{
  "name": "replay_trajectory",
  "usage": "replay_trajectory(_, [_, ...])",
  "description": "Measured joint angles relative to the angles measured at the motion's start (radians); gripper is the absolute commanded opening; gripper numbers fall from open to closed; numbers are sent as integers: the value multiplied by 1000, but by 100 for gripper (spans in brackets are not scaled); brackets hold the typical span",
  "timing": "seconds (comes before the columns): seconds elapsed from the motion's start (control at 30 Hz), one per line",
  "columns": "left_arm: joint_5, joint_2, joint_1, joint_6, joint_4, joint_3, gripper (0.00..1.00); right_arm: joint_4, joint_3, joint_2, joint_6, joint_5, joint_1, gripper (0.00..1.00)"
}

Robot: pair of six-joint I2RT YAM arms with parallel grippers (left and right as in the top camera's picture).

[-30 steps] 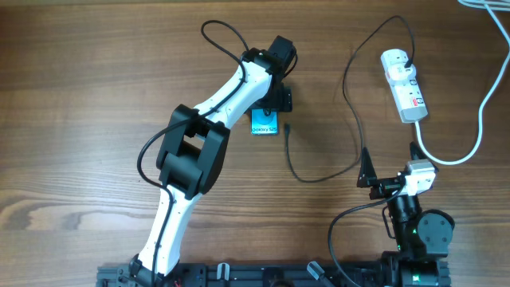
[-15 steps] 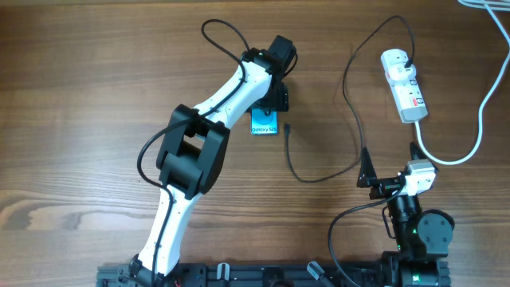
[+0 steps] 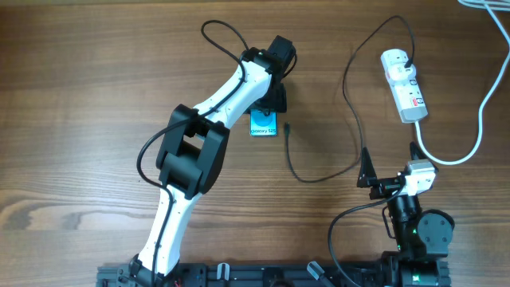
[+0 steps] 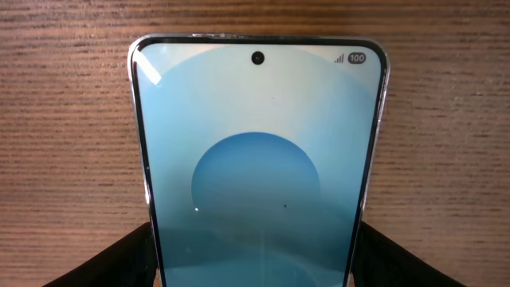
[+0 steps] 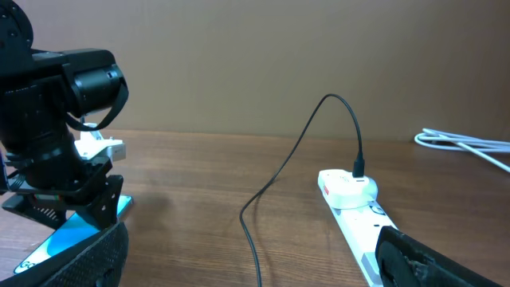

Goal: Plug charger to phone and switch on socket

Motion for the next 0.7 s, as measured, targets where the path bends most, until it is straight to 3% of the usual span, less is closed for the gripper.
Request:
replay_trajectory(0.6, [0, -13, 0, 0, -42, 0, 74, 0, 0, 0, 0, 0, 0, 100])
replay_trajectory(0.67, [2, -13, 0, 0, -42, 0, 91, 0, 0, 0, 0, 0, 0, 100])
replay_trajectory(0.7, [4, -13, 0, -1, -41, -1, 94, 0, 0, 0, 0, 0, 0, 100])
